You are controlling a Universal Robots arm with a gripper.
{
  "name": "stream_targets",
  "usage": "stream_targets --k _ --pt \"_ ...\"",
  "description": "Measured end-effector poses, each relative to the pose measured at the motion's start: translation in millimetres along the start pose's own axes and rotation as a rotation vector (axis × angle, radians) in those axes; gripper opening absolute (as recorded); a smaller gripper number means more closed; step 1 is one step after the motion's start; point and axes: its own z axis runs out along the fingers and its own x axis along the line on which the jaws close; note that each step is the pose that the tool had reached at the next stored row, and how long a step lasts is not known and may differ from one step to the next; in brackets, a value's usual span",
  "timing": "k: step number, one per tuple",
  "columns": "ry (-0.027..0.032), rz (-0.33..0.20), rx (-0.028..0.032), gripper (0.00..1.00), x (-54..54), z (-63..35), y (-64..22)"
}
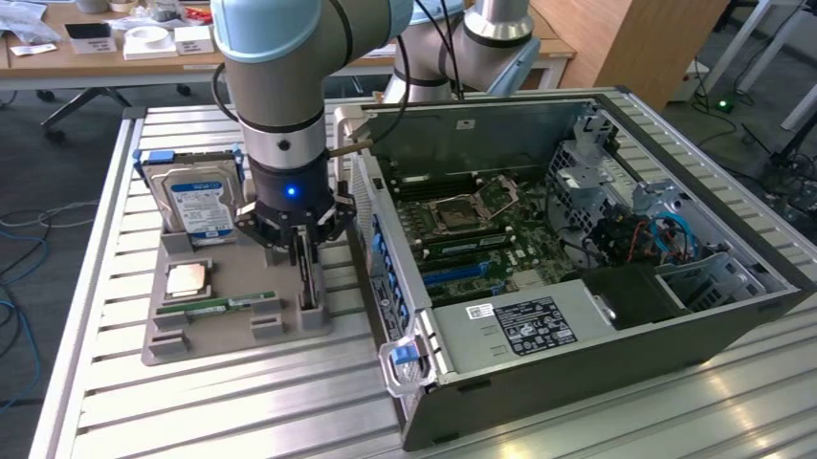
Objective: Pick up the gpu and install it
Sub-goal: 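Pick up the gpu and move the gpu toward the slot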
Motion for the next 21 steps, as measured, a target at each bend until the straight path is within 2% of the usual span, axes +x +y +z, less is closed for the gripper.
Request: stream_targets --k 2,3,15,19,21 --pt "0.0000 0.000 0.0000 0.33 0.0 0.0 0.0" --pt "0.0001 0.000 0.0001 0.26 0.0 0.0 0.0" --pt "0.0001 -0.002 0.0000 0.26 0.0 0.0 0.0" --pt "0.0021 -0.048 -0.0012 0.26 0.0 0.0 0.0" --pt "0.0024 -0.054 -0.0013 0.26 0.0 0.1 0.0"
